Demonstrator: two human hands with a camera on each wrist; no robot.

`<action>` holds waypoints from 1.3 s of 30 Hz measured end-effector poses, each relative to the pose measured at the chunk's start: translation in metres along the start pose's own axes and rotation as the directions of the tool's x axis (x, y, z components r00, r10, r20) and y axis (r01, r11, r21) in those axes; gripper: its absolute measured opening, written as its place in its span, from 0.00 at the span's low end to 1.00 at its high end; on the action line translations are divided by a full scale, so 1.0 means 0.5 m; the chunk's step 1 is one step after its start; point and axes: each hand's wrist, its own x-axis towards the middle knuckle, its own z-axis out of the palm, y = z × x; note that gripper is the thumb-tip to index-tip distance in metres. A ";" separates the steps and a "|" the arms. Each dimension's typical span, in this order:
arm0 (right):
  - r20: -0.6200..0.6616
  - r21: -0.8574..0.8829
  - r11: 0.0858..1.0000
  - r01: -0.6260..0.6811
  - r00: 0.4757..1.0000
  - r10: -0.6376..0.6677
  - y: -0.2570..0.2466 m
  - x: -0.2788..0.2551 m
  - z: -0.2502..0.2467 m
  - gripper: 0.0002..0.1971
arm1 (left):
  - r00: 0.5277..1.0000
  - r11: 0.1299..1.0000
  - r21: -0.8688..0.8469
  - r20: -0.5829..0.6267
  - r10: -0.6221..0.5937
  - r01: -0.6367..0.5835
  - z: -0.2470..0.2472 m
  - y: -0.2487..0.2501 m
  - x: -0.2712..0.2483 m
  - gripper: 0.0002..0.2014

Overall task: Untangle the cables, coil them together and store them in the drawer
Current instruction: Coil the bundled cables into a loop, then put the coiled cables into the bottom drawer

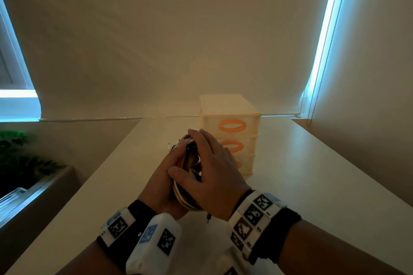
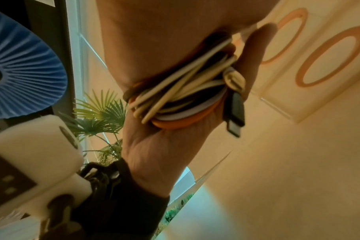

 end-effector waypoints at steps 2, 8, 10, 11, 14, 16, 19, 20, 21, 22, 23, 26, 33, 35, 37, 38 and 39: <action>-0.007 -0.027 1.000 0.009 1.000 -0.009 -0.007 -0.004 -0.004 0.45 | 0.999 1.000 -0.002 0.025 0.025 -0.025 -0.001 -0.001 0.000 0.22; 0.062 -0.069 0.997 0.028 0.998 -0.024 -0.011 0.025 -0.006 0.41 | 0.998 0.997 -0.040 0.003 0.068 -0.068 -0.003 0.000 0.012 0.19; 0.146 0.030 1.000 -0.002 0.989 -0.002 0.003 0.039 -0.002 0.39 | 0.998 0.998 -0.041 -0.038 0.042 -0.044 -0.013 -0.005 0.019 0.19; 0.181 0.103 0.994 -0.026 0.983 0.007 0.011 0.042 -0.003 0.38 | 0.998 0.999 -0.038 -0.056 0.029 -0.031 -0.017 -0.008 0.021 0.19; 0.195 0.242 0.969 -0.050 0.981 0.002 0.026 0.031 -0.024 0.34 | 0.999 1.000 -0.015 -0.034 0.002 -0.002 -0.018 -0.016 0.018 0.20; 0.177 0.338 0.938 -0.078 0.984 0.018 0.031 0.026 -0.043 0.29 | 1.000 1.000 0.019 0.011 -0.008 0.008 -0.010 -0.019 0.013 0.21; 0.188 0.509 0.841 -0.180 0.978 0.095 0.039 0.041 -0.073 0.20 | 0.998 0.999 0.029 0.056 -0.021 0.019 0.001 -0.023 0.011 0.22; 0.195 0.551 0.808 -0.209 0.973 0.119 0.042 0.048 -0.082 0.18 | 0.998 0.999 0.038 0.062 -0.032 0.029 0.004 -0.026 0.013 0.24; 0.194 0.568 0.792 -0.224 0.972 0.135 0.043 0.055 -0.091 0.15 | 0.997 0.997 0.057 0.069 -0.046 0.042 0.005 -0.032 0.015 0.26; 0.187 0.566 0.793 -0.226 0.972 0.144 0.042 0.061 -0.097 0.14 | 0.995 0.995 0.080 0.077 -0.061 0.055 0.007 -0.038 0.016 0.28; 0.185 0.554 0.801 -0.227 0.972 0.147 0.043 0.067 -0.100 0.12 | 0.994 0.994 0.094 0.081 -0.069 0.062 0.008 -0.044 0.017 0.28; 0.212 0.563 0.792 -0.237 0.967 0.139 0.053 0.073 -0.093 0.12 | 0.995 0.993 0.105 0.071 -0.066 0.058 0.007 -0.056 0.021 0.27; 0.308 0.720 0.608 -0.333 0.940 0.150 0.117 0.060 -0.064 0.15 | 0.990 0.987 0.077 0.009 -0.139 0.138 -0.020 -0.074 0.033 0.25; 0.358 0.715 0.590 -0.375 0.921 0.153 0.130 0.064 -0.058 0.14 | 0.987 0.985 0.060 0.008 -0.162 0.161 -0.027 -0.083 0.038 0.24; 0.423 0.694 0.576 -0.433 0.892 0.160 0.138 0.074 -0.058 0.13 | 0.983 0.983 0.013 0.007 -0.182 0.182 -0.033 -0.090 0.044 0.23; 0.456 0.684 0.564 -0.462 0.875 0.164 0.139 0.081 -0.061 0.13 | 0.981 0.981 -0.010 0.006 -0.191 0.192 -0.034 -0.090 0.048 0.23; 0.484 0.675 0.553 -0.488 0.859 0.167 0.141 0.088 -0.065 0.13 | 0.979 0.979 -0.022 0.009 -0.201 0.202 -0.033 -0.090 0.052 0.23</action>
